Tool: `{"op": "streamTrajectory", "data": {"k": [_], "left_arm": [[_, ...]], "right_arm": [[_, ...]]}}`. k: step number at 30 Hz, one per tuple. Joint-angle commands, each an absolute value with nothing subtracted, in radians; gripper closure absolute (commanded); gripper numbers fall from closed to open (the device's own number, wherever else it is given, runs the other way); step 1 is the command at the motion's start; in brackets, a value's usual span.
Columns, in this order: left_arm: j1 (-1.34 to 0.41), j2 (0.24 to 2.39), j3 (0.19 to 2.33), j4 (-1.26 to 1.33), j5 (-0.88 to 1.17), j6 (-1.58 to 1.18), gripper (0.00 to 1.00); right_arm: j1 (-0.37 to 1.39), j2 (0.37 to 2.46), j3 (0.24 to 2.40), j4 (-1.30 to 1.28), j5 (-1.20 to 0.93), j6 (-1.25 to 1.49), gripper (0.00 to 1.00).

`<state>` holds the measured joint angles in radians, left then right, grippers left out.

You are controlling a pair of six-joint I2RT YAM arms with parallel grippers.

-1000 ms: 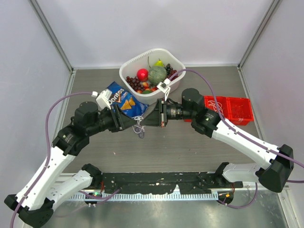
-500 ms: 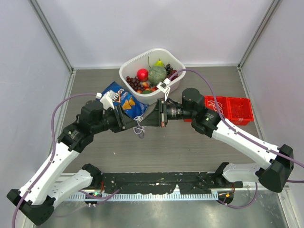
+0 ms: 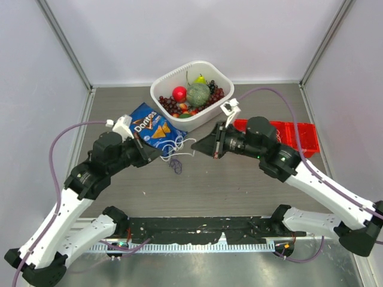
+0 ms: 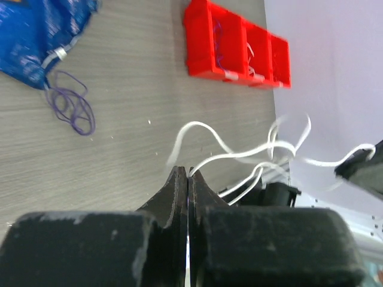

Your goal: Untangle the cables

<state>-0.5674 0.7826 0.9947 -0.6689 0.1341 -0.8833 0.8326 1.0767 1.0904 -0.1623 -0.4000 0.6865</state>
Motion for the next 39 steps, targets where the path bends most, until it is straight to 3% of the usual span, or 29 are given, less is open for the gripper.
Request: {"op": "streamTrajectory", "data": {"k": [1, 7, 20, 39], "left_arm": [[-0.566, 0.683, 1.032, -0.716, -0.095, -0.896, 1.00], [-0.566, 0.571, 1.026, -0.770, -0.270, -0.926, 1.00], [-0.565, 0.499, 1.063, -0.853, -0.408, -0.899, 1.00], [-0.566, 0.623, 1.039, -0.847, -0.135, -0.833, 1.00]], "right_arm": [[0.834, 0.928, 1.128, -0.319, 0.059, 0.603, 0.99], [0.835, 0.796, 1.091, -0.406, 0.424, 0.618, 0.99], [0.834, 0.687, 1.146, -0.699, 0.885, 0.693, 0.99], [0.834, 0.592, 1.292, -0.727, 1.118, 0.505, 0.99]]}}
